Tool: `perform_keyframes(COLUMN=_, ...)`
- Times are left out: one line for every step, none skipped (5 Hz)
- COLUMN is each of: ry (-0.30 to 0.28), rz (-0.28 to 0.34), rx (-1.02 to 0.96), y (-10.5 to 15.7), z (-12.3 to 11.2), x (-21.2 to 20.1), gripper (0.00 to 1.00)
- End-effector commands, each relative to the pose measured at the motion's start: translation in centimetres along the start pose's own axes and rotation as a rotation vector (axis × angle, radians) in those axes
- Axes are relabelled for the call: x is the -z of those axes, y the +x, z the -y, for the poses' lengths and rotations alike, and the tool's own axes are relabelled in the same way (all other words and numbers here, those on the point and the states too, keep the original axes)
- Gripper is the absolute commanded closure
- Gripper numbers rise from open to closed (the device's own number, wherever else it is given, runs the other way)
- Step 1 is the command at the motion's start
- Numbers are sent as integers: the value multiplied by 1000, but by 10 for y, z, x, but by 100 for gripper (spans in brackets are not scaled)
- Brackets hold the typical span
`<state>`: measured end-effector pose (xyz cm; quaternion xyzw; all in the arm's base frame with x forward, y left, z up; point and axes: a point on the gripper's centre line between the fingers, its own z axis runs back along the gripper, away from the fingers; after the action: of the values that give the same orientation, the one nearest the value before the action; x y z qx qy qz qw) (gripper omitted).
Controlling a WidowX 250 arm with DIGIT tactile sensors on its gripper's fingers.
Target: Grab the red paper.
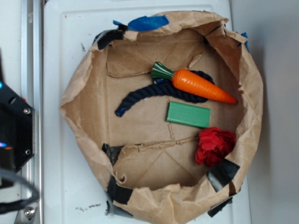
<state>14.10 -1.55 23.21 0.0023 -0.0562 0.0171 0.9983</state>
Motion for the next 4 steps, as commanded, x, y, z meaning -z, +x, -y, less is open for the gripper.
perform_keyframes(ry=2, rz=78, rx=27, y=36, z=3, x=9, gripper=0)
perform_keyframes(ry=14, rz=120, rx=56, y=57, z=8, x=23, gripper=0)
perform_keyframes(ry=-57, rz=140, rx=64, y=75, z=5, x=34, gripper=0)
perform_keyframes(ry=-98, rz=154, rx=92, y=88, z=5, x=48, gripper=0)
